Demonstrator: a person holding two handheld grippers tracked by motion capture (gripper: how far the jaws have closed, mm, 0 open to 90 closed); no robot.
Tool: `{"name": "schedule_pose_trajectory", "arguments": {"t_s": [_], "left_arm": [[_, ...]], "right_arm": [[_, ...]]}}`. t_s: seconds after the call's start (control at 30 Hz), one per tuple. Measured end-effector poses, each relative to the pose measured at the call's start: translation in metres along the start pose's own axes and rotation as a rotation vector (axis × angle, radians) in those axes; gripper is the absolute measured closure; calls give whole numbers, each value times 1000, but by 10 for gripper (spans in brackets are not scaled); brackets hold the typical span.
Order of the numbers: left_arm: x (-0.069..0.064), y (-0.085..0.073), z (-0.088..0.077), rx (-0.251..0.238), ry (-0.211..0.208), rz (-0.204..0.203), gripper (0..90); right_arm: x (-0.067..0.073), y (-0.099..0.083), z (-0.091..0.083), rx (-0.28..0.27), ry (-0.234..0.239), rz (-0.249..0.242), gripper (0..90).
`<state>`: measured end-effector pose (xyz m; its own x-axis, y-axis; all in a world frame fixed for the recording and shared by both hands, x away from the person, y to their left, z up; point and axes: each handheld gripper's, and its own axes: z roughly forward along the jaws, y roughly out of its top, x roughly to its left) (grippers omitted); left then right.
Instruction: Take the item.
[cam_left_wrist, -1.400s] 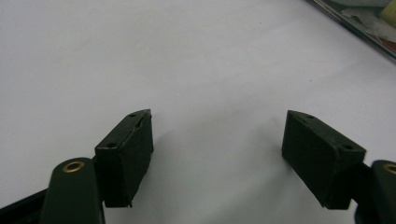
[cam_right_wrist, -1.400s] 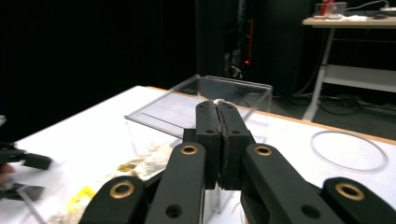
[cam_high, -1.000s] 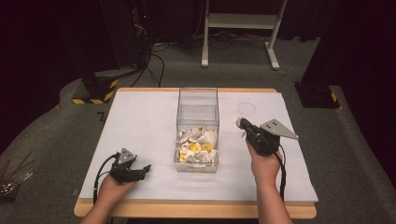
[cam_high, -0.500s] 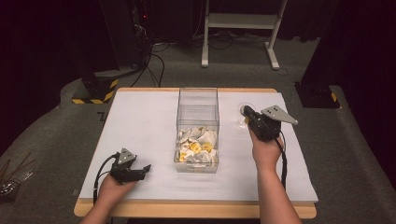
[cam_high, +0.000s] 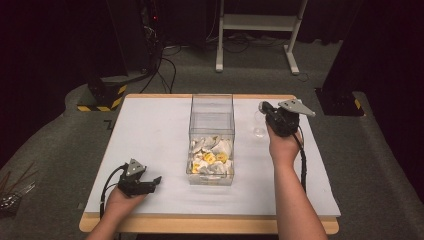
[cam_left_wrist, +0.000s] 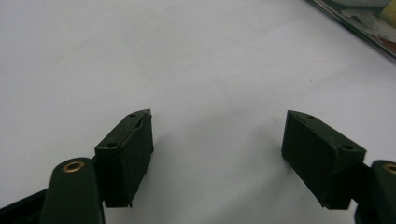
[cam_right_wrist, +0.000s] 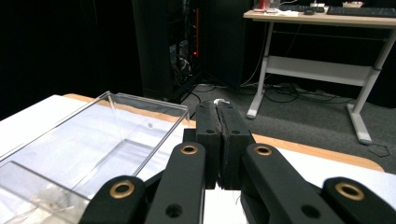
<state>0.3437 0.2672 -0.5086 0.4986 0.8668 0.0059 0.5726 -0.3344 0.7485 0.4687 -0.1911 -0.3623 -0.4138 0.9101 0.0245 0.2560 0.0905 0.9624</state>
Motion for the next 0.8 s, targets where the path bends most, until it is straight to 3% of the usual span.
{"name": "schedule_pose_trajectory", "arguments": {"t_s": [0.47,0.6,0.8], "left_arm": [[0,0,0,0,0,-1,254],[0,0,0,1,0,-1,254],[0,0,0,0,0,-1,254]], "right_arm": [[-6,-1,24,43,-50,-1,888],[-13,-6,32,69,-63,25,888],[-17,-15,39,106,-80,27,887]]}}
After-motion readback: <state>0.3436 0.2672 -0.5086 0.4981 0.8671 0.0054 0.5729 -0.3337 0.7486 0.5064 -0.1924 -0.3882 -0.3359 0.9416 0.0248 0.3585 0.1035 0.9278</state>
